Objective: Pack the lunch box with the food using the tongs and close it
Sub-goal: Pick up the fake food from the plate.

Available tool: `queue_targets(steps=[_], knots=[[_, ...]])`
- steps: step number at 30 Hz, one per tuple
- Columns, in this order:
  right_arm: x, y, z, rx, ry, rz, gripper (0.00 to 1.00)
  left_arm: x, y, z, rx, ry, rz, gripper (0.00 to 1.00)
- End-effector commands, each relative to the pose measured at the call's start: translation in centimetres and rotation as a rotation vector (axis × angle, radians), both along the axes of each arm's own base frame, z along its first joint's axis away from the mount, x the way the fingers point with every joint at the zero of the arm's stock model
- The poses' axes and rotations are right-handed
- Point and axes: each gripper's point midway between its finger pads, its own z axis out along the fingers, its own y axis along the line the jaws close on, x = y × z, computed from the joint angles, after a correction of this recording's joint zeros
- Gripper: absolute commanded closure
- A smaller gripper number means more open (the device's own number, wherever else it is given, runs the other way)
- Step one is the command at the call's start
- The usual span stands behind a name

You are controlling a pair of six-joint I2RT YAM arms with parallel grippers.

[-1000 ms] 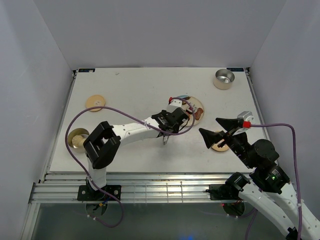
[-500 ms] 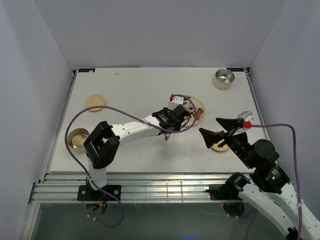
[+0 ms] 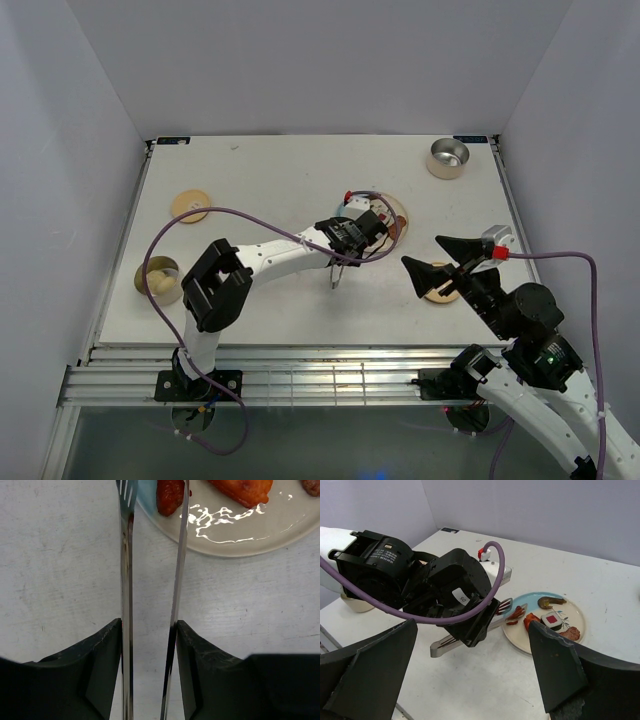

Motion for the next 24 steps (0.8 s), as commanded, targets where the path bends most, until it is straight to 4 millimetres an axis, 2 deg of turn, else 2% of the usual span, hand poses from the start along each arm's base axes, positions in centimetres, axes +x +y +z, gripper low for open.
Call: queue_targets(steps=[1,7,18,24], knots=[[-0.3,-0.6,2.0,0.038,-0.059,-0.017,0.03,0.5,0.0,2.7,-0.027,-0.052,0.044,0.45],[-0.4,-0.9,2.3,0.045,-0.065,-0.023,0.03,0.6,-0.5,3.2,-0.05,-0.053,0.041,0.46],[-0.4,-1.2,2.5,0.052,-0.072,-0.034,0.03,0.6,-1.6,2.5,-0.058,-0.025,0.018,0.46],[-0.5,-1.3,2.6,0.054,-0.075,-0.034,0.03,0.6,-1.6,2.4,-0.053,-0.022,0.024,0.47]])
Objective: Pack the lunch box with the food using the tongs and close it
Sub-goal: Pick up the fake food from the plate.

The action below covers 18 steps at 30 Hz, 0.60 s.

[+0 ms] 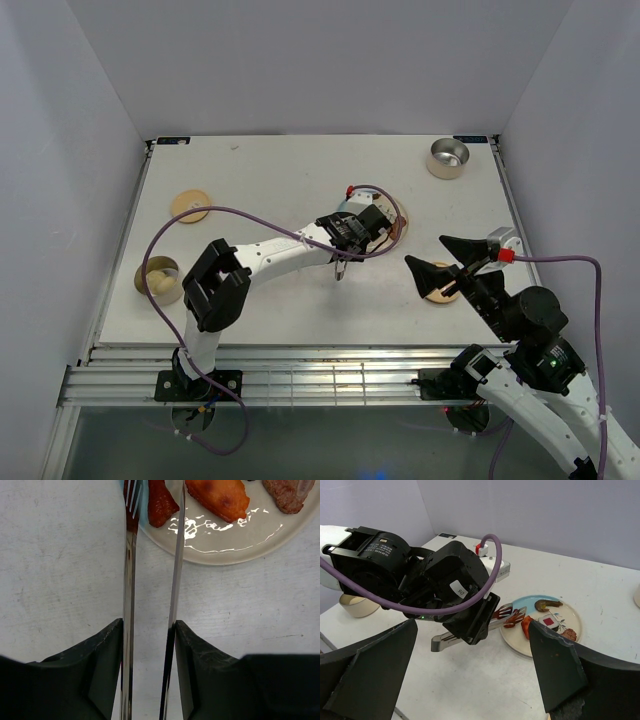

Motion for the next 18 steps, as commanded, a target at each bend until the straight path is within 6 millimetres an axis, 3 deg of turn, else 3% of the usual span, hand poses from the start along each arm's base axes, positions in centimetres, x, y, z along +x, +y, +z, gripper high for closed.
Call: queue_targets(steps=[1,18], knots=[[-0.31,-0.68,2.11,0.036,-0.06,-0.017,0.03,0.29,-0.69,0.94,-0.023,-0.015,0.012,0.47],[-0.57,-1.15,2.66,0.052,-0.072,-0.027,0.03,0.48,-1.07,0.73,-0.01,-0.003,0.014,0.56]])
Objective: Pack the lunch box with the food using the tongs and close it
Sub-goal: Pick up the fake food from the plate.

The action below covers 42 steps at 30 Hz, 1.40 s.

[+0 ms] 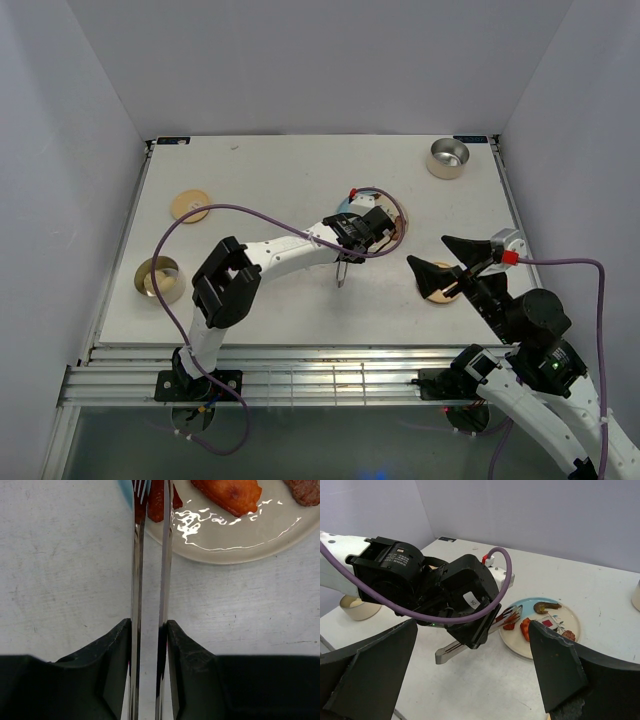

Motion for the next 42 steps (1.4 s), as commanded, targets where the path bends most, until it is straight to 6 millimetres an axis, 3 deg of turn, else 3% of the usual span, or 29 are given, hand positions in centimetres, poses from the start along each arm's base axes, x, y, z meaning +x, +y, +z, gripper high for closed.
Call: queue_targets(steps=[1,17,23,42], knots=[[-0.4,-0.9,2.4,0.044,-0.063,-0.024,0.03,0.3,-0.8,2.4,-0.048,-0.034,0.006,0.58],[-0.4,-1.1,2.5,0.047,-0.066,-0.032,0.03,0.5,-0.9,5.5,-0.098,-0.074,0.004,0.71],[-0.3,-1.1,2.6,0.047,-0.066,-0.032,0.03,0.1,-1.3,5.9,-0.114,-0.056,-0.018,0.58],[-1.1,-2.3,3.7,0.079,-0.1,-0.053,0.03,-1.2,-1.4,5.0,-0.072,-0.006,-0.026,0.48]])
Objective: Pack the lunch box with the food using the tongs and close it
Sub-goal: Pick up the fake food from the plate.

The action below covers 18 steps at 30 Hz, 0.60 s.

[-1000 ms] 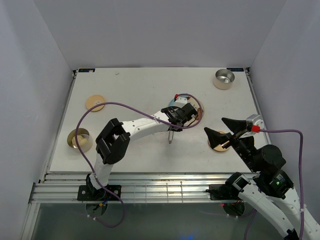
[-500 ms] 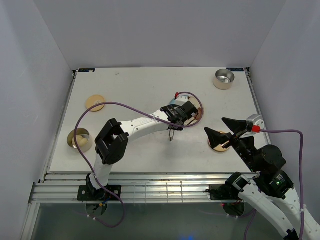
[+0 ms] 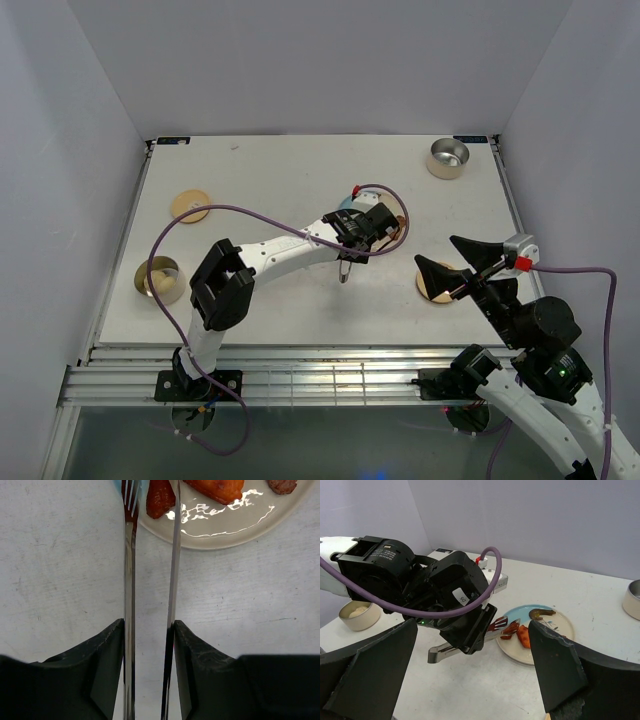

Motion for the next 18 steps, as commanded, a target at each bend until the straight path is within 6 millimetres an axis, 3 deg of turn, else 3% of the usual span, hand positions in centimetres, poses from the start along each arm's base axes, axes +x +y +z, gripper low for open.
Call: queue_targets(steps=[1,18], knots=[[-0.5,-1.0,2.5,0.041,-0.065,-0.023,0.03,0.0,-0.9,2.6,-0.059,-0.028,0.003,0.48],[-0.2,-1.0,2.4,0.034,-0.058,-0.034,0.03,-0.8,-1.0,1.4,-0.015,0.01,0.005,0.49]])
